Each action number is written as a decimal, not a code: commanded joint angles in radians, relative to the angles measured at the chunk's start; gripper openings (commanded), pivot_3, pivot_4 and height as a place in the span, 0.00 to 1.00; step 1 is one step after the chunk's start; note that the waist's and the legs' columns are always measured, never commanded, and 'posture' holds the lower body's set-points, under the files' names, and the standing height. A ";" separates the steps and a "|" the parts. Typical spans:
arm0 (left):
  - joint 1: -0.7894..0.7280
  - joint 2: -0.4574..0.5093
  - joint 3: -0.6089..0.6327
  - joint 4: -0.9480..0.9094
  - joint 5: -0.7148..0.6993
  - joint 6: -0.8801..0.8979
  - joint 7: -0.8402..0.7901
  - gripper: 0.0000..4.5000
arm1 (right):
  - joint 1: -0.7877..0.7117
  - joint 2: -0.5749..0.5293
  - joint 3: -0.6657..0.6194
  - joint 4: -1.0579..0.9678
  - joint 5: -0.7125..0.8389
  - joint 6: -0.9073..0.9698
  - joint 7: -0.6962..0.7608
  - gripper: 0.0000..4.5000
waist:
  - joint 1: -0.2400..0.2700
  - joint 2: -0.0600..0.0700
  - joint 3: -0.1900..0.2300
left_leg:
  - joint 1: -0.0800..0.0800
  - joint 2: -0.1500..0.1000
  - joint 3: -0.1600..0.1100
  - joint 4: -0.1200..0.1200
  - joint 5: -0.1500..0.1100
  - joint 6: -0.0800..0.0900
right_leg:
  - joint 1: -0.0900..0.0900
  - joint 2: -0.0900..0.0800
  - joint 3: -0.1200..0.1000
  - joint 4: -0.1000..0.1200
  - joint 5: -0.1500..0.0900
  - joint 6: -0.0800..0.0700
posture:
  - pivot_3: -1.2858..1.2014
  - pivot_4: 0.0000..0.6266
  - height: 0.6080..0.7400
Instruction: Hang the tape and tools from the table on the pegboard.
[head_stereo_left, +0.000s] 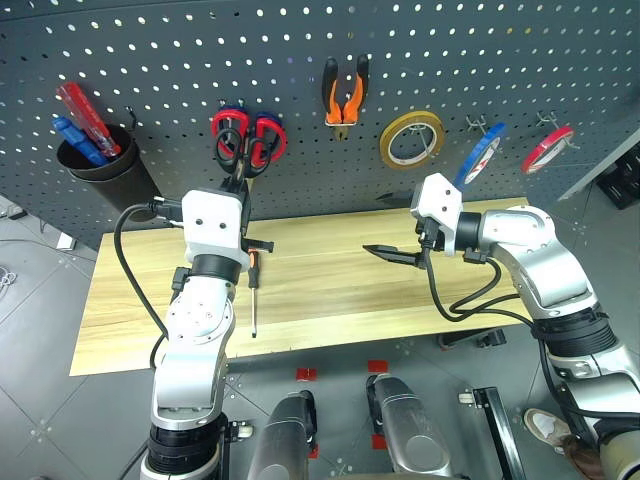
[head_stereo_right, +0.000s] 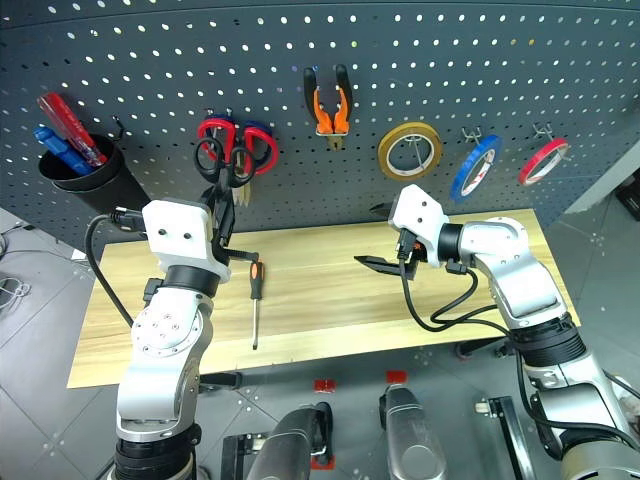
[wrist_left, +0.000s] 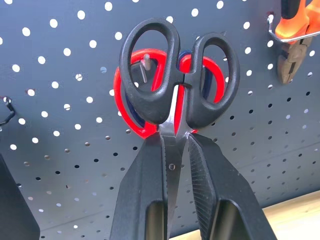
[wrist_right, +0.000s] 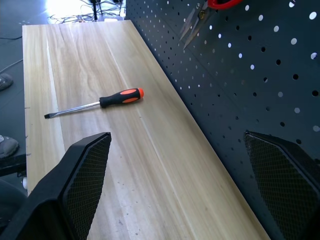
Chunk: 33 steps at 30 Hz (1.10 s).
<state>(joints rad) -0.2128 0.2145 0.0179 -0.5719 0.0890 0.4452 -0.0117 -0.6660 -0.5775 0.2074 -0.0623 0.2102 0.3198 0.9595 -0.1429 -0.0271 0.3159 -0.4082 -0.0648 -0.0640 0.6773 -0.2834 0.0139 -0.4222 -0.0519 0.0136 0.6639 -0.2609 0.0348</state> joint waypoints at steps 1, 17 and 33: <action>-0.035 -0.005 0.013 0.010 0.008 0.001 0.002 0.08 | -0.029 0.008 -0.023 -0.014 0.000 -0.023 0.001 1.00 | 0.000 0.000 0.000 | 0.000 0.000 0.000 0.000 0.000 0.000 | 0.000 0.000 0.000 0.000 0.000 0.000 | 0.39 0.50 1.00; -0.111 -0.056 0.027 0.135 -0.008 0.015 0.005 0.35 | -0.083 0.124 -0.081 -0.049 0.072 0.026 -0.074 1.00 | -0.001 0.000 0.000 | 0.000 0.000 0.000 0.001 0.000 0.000 | 0.000 0.000 0.000 0.001 0.000 0.000 | 0.39 0.51 1.00; 0.042 -0.094 0.081 0.063 -0.100 0.112 -0.035 0.99 | -0.060 0.181 -0.145 -0.141 0.192 0.110 -0.135 1.00 | -0.005 0.000 0.000 | 0.000 0.000 0.000 0.001 0.000 0.000 | -0.001 0.000 0.000 0.001 0.000 0.000 | 0.39 0.49 1.00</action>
<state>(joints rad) -0.2156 0.1212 0.0803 -0.4672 0.0109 0.5278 -0.0345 -0.7360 -0.3918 0.0818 -0.1233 0.3654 0.4082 0.8262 -0.1477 -0.0268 0.3158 -0.4082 -0.0645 -0.0635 0.6779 -0.2832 0.0137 -0.4230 -0.0517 0.0139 0.6649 -0.2607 0.0347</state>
